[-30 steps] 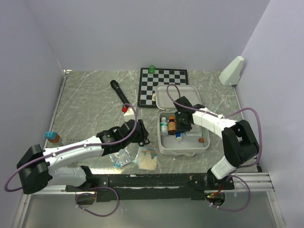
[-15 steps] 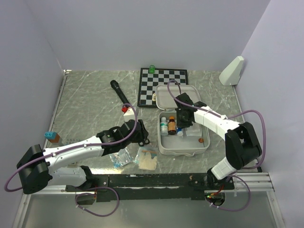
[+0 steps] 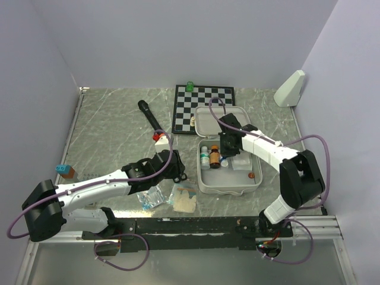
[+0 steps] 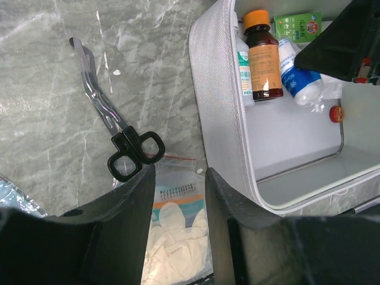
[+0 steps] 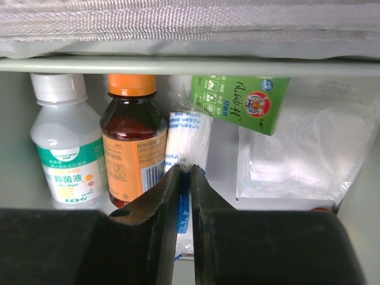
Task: Organize the medicine kit
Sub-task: Adjust the medical item in the medicine box.
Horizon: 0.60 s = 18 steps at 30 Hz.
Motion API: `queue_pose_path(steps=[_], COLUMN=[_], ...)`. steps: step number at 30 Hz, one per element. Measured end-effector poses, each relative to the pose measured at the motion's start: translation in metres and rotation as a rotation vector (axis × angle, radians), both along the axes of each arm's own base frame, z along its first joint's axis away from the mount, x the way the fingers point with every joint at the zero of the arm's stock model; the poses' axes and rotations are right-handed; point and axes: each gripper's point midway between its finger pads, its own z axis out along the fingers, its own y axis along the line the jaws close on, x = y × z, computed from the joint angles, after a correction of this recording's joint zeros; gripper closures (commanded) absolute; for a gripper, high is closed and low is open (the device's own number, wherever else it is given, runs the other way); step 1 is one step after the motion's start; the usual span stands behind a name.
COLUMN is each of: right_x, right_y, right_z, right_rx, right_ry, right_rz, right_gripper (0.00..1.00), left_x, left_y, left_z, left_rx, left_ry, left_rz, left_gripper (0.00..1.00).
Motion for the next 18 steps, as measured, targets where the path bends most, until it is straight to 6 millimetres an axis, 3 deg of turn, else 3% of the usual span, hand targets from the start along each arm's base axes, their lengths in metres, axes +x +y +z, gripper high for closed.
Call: queue_pose_path(steps=[11, 18], right_x=[0.000, 0.007], right_y=[-0.004, -0.007], right_z=[0.050, 0.047], right_rx=[0.067, 0.049], right_ry=[-0.172, -0.200], right_rz=[-0.010, -0.014], right_gripper=[0.99, 1.00], left_x=[0.000, 0.000], left_y=[-0.001, -0.001], left_z=[-0.002, -0.002], left_rx=[0.003, 0.002], left_ry=[0.004, 0.005], left_rz=[0.000, 0.001], left_gripper=[0.56, 0.56])
